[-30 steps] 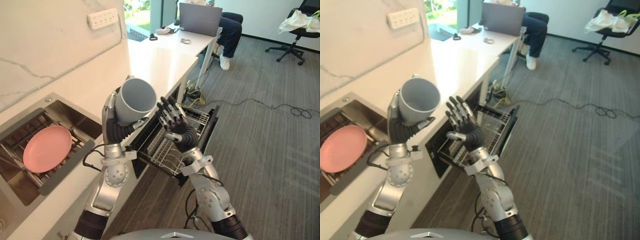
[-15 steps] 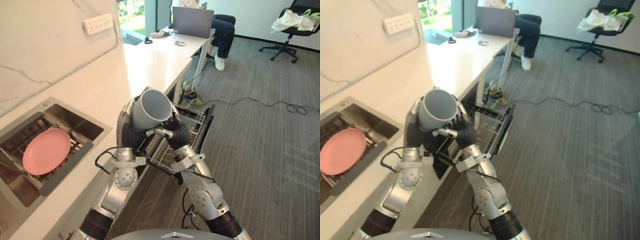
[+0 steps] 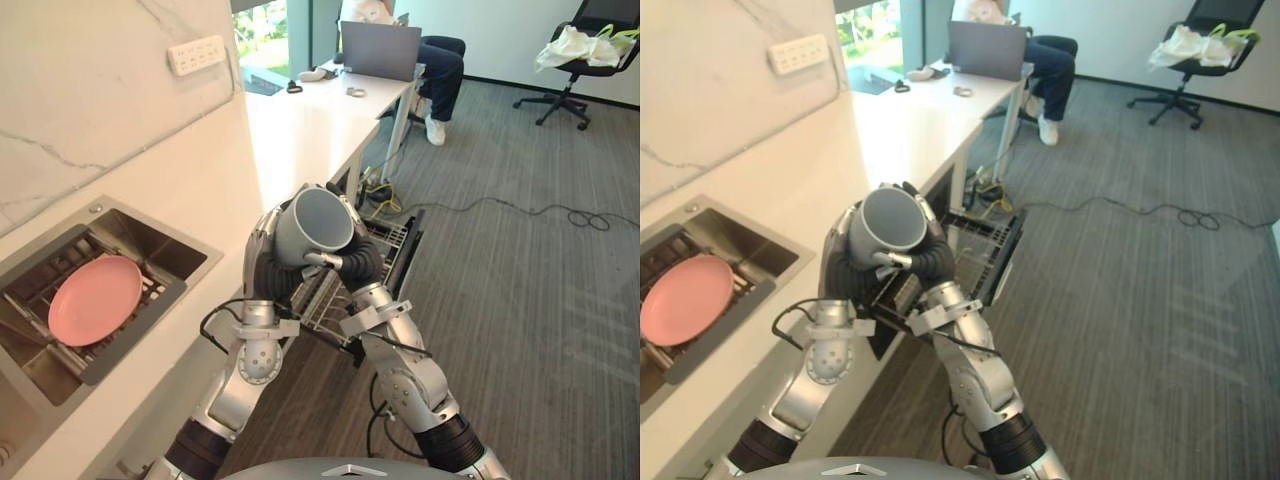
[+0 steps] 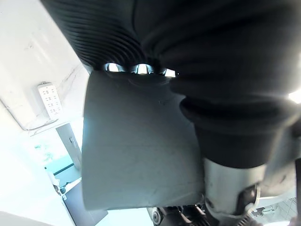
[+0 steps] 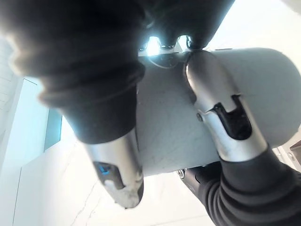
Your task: Walk over to the sink, pick up the cup, carry it to the dishwasher, place the cup inside the dishwasher, then close the dishwasher door
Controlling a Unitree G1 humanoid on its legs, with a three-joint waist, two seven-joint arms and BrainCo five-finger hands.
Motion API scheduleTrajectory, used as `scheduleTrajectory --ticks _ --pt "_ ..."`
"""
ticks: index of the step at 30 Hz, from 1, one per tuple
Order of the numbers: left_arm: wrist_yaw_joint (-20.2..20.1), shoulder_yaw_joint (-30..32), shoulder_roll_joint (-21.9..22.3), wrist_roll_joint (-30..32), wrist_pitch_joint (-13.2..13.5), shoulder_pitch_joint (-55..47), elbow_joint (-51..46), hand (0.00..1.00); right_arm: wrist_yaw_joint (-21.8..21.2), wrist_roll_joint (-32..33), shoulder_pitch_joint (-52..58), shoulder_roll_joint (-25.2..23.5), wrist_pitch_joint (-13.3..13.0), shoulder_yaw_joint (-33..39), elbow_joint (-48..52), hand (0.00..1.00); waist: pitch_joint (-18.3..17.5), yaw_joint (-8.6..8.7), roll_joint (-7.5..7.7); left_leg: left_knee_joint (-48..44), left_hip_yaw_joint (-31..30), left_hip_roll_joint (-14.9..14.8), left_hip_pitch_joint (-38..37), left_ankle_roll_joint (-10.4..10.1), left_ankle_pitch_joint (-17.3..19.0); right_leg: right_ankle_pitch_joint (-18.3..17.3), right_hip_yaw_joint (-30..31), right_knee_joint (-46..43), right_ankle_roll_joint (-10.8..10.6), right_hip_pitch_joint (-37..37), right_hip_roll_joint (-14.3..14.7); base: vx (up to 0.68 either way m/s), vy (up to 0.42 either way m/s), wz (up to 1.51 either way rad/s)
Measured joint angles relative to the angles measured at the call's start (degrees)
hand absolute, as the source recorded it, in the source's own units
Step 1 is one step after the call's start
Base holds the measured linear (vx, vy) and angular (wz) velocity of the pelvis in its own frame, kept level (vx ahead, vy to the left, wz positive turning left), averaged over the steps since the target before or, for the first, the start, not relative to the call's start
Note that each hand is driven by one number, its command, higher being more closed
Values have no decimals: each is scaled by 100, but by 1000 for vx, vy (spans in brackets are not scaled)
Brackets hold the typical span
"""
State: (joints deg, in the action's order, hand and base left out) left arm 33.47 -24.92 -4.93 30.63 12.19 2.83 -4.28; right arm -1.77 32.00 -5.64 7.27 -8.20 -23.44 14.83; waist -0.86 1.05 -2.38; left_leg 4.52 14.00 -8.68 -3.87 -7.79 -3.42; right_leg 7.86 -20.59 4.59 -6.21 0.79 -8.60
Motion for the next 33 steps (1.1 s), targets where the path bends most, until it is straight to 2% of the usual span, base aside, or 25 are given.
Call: scheduleTrajectory --ticks 9,10,15,27,33 --pt "18 -16 -70 -1 -35 -2 48 100 58 -91 -57 55 252 -13 0 0 -33 -6 6 25 5 -4 67 24 -51 37 3 2 25 -77 1 -22 -2 -1" --pt "23 -14 -70 -1 -35 -1 48 100 58 -90 -68 55 263 -13 0 100 -44 -6 7 25 5 -4 88 25 -61 46 3 2 26 -97 2 0 0 0" --pt "155 19 -75 -7 -90 -5 49 100 111 -93 -121 70 355 -43 -15 100 -52 -10 9 25 3 -3 81 22 -81 64 3 2 30 -90 0 0 0 0" --pt "163 17 -76 -9 -113 -5 51 100 204 -296 -133 70 347 -66 -12 100 -53 -12 10 28 -3 -5 81 22 -124 86 2 3 50 -92 0 0 0 0" --pt "158 18 -73 -35 -121 -5 56 100 409 -374 -133 57 301 -97 -4 100 -53 -7 10 29 -3 -8 84 21 -132 89 1 5 53 -99 2 0 0 0"
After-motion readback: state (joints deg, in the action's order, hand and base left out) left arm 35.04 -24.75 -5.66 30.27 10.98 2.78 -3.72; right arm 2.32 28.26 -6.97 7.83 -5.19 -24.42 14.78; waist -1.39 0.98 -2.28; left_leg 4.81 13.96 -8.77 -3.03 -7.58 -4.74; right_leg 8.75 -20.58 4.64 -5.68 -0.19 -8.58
